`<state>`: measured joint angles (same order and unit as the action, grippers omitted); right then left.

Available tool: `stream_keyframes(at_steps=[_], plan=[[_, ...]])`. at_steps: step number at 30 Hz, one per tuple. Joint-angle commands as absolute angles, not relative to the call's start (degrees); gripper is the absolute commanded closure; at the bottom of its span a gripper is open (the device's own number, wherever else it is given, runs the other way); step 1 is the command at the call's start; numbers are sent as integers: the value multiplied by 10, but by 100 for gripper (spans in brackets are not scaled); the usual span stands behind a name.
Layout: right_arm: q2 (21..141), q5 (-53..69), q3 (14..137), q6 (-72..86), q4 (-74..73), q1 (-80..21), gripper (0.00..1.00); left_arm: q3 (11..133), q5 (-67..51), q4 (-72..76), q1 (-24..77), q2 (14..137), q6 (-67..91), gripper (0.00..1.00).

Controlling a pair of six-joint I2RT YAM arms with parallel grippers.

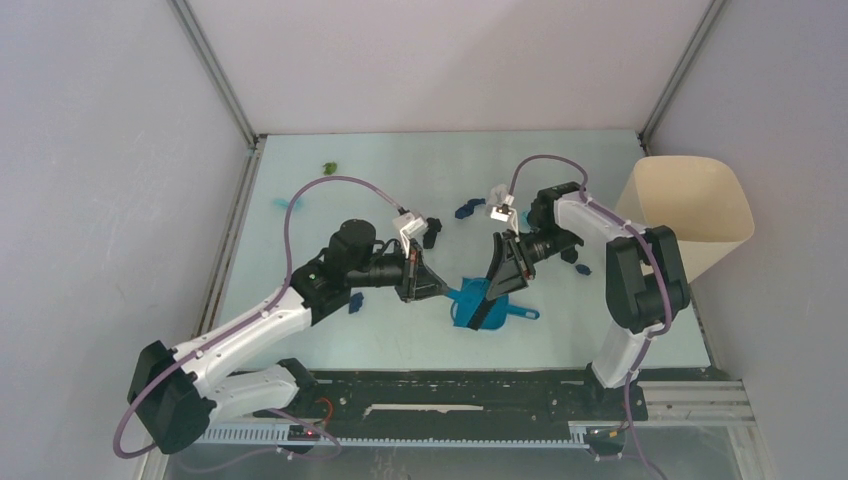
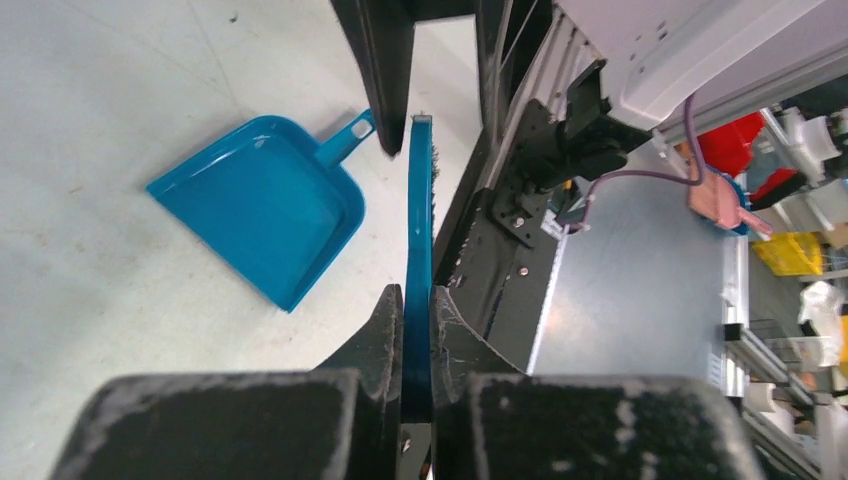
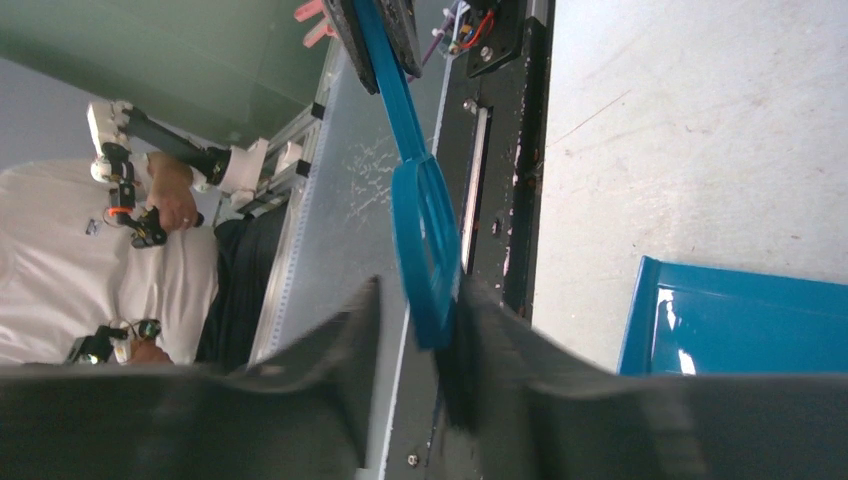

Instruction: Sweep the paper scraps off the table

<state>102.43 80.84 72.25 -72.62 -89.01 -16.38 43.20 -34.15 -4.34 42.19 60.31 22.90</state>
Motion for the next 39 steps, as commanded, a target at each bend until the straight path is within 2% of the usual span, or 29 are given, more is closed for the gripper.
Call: stream_keyframes(at_steps=[1,3,5,9,14,17,20,27,33,39], plan=[[981,838,758,-617,-848,-128,39,448,-294,-115,420,559,182,100],[967,811,758,-493,-750,-115,38,449,-258,-142,420,546,172,100],[943,728,751,-370,-635,-111,37,450,-226,-163,420,541,162,100],[861,505,714,-209,-441,-120,32,464,-153,-202,419,549,146,100],[737,351,634,-187,-320,-121,26,476,-18,-236,408,576,151,100],[670,226,540,-238,-268,-168,20,470,-2,-236,382,583,163,100],[653,126,467,-301,-274,-225,19,452,-2,-219,349,573,169,100],[653,164,383,-377,-254,-248,29,439,-22,-203,310,565,180,100],[627,242,332,-472,-228,-239,27,435,-17,-205,309,559,177,100],[661,318,330,-521,-254,-203,27,436,-18,-205,308,564,175,100]])
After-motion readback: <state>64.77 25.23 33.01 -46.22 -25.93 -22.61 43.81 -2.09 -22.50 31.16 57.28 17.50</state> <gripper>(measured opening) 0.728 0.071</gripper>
